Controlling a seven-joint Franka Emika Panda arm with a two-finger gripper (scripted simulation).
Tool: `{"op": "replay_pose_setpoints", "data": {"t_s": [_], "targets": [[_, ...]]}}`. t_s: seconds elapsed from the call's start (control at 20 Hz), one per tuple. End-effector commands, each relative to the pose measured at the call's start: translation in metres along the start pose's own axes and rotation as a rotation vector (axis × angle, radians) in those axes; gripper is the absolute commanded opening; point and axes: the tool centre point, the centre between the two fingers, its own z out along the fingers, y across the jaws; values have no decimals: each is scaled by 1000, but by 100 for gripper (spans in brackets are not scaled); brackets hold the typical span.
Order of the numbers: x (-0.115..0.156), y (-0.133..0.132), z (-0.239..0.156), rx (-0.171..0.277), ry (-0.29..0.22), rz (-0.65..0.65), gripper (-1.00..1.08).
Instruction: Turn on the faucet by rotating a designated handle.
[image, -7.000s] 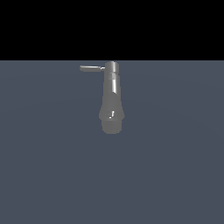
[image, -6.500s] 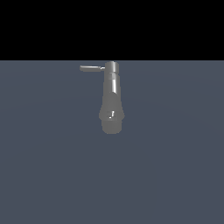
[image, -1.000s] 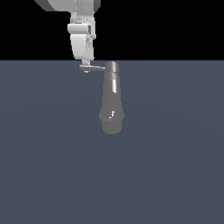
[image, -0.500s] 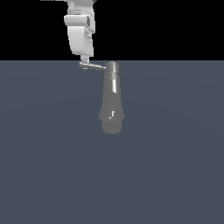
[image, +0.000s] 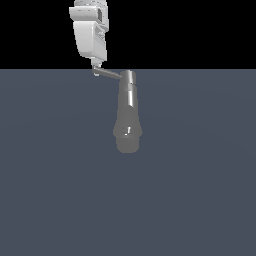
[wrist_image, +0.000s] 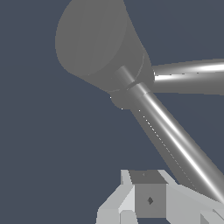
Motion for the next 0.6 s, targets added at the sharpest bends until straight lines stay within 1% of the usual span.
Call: {"op": "replay_pose_setpoints", "data": {"t_s": [0.0,0.55], "targets": [[-2,1,0,-1,-1,-3,-100],[20,27,-9,-6,-1,-7,-100]]}}
